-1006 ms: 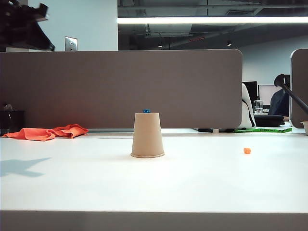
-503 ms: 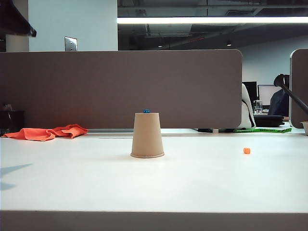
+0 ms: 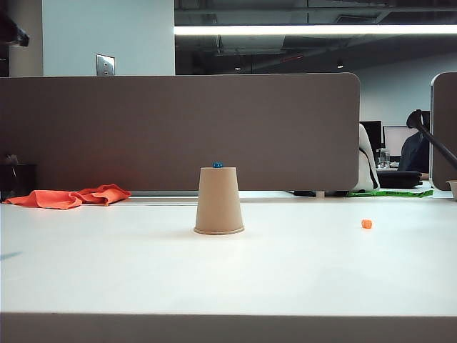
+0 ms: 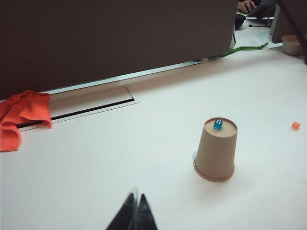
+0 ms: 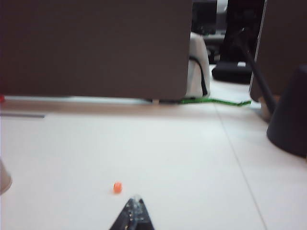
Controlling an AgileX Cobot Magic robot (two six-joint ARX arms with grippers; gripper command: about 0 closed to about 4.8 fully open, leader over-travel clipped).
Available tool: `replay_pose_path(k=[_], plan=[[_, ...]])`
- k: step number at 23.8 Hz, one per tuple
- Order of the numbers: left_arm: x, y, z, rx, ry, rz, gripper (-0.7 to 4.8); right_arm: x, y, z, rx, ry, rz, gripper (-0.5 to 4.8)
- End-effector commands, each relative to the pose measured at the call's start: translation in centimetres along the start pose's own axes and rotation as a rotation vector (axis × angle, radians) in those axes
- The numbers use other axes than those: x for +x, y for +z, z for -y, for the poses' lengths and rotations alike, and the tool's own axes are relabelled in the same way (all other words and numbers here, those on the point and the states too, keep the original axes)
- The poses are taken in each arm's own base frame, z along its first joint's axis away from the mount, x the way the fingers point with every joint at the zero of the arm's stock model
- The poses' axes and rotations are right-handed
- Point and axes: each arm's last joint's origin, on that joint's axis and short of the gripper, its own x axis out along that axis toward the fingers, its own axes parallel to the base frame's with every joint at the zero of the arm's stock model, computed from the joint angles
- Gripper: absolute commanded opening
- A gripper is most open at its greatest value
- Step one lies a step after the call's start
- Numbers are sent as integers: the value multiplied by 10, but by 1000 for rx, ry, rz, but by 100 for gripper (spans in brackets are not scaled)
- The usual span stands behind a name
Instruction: Throw the dice onto the paper cup, compare its value with the values of the other dice on the table, place the die with the higher value on the paper cup, and take no action if both dice have the same value.
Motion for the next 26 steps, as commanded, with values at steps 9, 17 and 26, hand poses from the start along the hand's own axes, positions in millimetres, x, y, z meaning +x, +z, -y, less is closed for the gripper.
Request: replay_pose_path(k=[9, 17, 26], plan=[[-35, -26, 10, 5, 66, 29, -6, 3, -12, 3, -12, -73, 43, -5], [-60, -43, 16, -10, 131, 49, -6, 4, -17, 9, -64, -88, 9, -5], [-66, -53, 18, -154, 176, 36, -6, 4, -23, 8, -60, -29, -54, -5]])
